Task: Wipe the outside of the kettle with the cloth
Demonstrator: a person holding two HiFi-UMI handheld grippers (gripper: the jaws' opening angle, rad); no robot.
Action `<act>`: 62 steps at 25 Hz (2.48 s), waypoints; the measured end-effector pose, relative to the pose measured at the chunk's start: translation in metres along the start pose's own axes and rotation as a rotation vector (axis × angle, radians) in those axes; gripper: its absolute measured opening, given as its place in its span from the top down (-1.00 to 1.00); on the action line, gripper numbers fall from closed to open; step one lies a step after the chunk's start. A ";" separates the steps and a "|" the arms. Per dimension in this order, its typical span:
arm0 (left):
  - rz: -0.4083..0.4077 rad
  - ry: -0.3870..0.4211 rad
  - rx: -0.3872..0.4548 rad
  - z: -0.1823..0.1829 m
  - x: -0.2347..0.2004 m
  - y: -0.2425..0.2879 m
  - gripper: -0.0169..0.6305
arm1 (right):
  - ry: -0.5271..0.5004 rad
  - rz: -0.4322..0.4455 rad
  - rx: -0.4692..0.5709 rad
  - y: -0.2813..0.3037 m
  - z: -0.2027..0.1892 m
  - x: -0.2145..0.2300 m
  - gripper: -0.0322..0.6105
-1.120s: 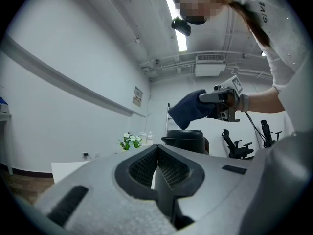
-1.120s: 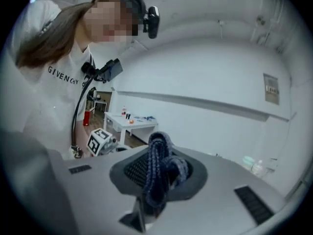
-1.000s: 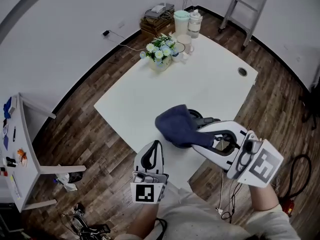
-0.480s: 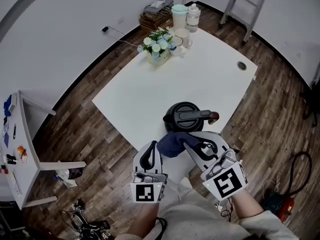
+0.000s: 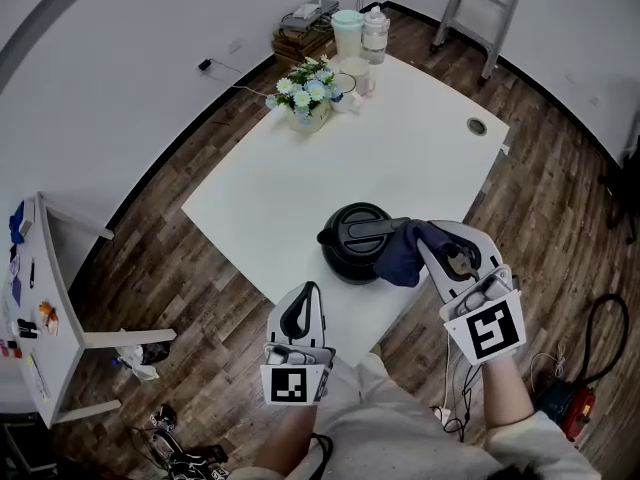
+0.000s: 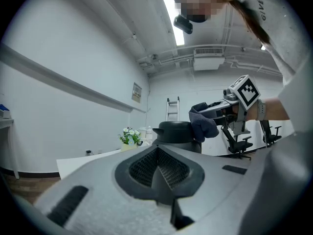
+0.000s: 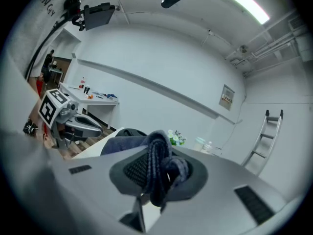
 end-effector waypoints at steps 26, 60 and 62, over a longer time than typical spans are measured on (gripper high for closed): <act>0.027 -0.013 0.006 0.000 -0.014 -0.011 0.92 | -0.056 -0.073 0.045 0.002 0.008 0.015 0.74; -0.016 -0.055 0.028 -0.007 0.020 -0.034 0.92 | 0.116 -0.056 -0.412 -0.009 -0.138 -0.091 0.74; -0.024 -0.051 0.040 -0.002 0.026 -0.040 0.92 | 0.140 -0.040 -0.413 -0.018 -0.137 -0.096 0.74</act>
Point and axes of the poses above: the fingertips, and each gripper's own axes: y forward along the fingers, x to its right, z out of its top, the point moved 5 cm from there along -y, backward along the fingers, and after that the axes turned 7 degrees about -y, right-handed, at the moved point
